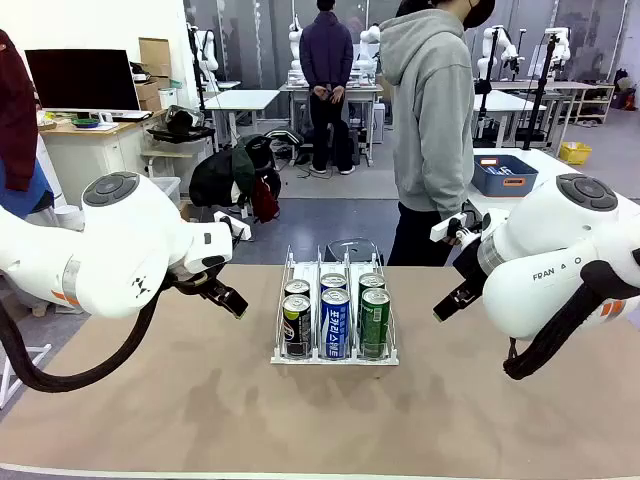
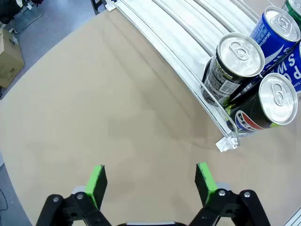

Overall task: Fill the beverage cans into the dispenser.
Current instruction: Pick up the Sprite handed by the human.

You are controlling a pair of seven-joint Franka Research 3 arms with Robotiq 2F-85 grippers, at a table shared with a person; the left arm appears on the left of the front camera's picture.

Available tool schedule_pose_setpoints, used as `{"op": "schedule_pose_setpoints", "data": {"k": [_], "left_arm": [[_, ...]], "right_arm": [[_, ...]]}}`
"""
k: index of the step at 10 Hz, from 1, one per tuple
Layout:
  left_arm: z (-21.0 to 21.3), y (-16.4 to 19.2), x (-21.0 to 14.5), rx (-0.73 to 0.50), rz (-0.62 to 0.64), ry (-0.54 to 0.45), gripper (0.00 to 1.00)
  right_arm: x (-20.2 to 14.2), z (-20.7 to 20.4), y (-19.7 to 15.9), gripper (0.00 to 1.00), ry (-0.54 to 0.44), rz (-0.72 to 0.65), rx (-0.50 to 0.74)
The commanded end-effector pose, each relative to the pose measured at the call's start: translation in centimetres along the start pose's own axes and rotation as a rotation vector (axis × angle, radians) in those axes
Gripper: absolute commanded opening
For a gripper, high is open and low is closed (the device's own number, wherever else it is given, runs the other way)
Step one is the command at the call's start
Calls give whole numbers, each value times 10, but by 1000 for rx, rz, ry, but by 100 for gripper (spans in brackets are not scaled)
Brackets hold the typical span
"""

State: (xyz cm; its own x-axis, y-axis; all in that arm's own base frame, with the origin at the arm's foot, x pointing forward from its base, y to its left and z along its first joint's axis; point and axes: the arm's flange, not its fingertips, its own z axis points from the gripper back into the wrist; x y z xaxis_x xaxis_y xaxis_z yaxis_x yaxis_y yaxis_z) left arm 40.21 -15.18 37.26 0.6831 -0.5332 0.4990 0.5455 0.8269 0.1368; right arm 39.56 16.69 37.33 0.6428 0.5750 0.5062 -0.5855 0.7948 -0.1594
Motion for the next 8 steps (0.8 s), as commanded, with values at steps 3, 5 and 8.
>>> {"op": "schedule_pose_setpoints", "data": {"k": [3,5,8], "left_arm": [[0,0,0,0,0,0,100],[0,0,0,0,0,0,100],[0,0,0,0,0,0,100]], "right_arm": [[0,0,0,100,0,0,0],[0,0,0,100,0,0,0],[0,0,0,100,0,0,0]]}}
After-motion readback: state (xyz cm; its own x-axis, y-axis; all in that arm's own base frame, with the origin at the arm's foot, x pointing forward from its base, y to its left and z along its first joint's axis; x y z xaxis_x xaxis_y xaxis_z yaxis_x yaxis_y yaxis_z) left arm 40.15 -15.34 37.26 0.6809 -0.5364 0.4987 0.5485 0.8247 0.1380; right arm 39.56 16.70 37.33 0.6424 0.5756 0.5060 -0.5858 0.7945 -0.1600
